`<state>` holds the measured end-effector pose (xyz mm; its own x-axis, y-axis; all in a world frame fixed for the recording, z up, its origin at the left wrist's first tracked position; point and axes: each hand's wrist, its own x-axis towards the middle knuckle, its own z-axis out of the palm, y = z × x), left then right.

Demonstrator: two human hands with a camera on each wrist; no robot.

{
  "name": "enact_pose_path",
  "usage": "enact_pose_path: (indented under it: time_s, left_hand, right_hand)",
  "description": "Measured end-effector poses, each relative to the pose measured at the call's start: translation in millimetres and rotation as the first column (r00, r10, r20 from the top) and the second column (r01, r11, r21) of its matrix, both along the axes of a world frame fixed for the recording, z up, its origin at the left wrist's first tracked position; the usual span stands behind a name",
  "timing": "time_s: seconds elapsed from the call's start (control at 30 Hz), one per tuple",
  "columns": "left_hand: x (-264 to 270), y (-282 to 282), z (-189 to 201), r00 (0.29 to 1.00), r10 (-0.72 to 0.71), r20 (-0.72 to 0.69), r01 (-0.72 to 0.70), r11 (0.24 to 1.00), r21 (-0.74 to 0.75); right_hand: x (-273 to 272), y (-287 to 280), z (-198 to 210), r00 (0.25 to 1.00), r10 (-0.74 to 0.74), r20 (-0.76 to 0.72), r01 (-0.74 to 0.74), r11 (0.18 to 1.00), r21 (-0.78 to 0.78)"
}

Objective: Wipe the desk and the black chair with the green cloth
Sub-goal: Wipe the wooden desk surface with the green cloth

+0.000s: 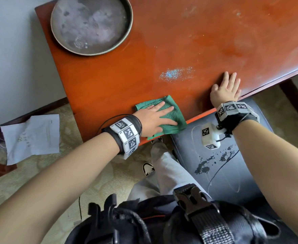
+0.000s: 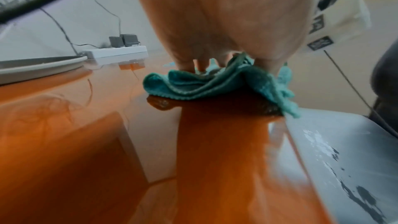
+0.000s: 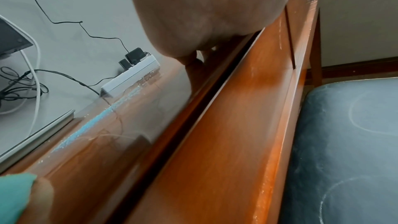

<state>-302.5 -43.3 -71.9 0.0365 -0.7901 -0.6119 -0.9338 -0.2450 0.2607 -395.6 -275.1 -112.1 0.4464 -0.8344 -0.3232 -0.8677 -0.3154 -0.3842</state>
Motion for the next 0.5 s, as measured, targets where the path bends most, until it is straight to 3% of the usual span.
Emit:
enact_pose_path:
  time_s: [0.13, 0.23, 0.37, 0.5]
  left_hand:
    - [30, -13, 5, 0.967, 0.253, 0.008, -0.253, 0.967, -0.023]
    - [45, -19, 8, 0.931, 0.360, 0.057, -0.360, 0.933, -0.024]
    - [36, -19, 10, 0.939, 0.333, 0.086, -0.336, 0.941, 0.025]
    - [23, -9, 8, 0.986, 0.149, 0.068, -0.154, 0.986, 0.065]
  right_hand:
    - [1, -2, 0, 1.000, -0.007, -0.012, 0.007, 1.000, 0.010]
    - [2, -3, 0, 1.000, 0.000, -0.030, 0.001, 1.000, 0.020]
    - [2, -3, -1, 0.999, -0.004, -0.037, 0.004, 1.000, 0.016]
    - [3, -4, -2, 0.999, -0.002, -0.052, 0.003, 1.000, 0.015]
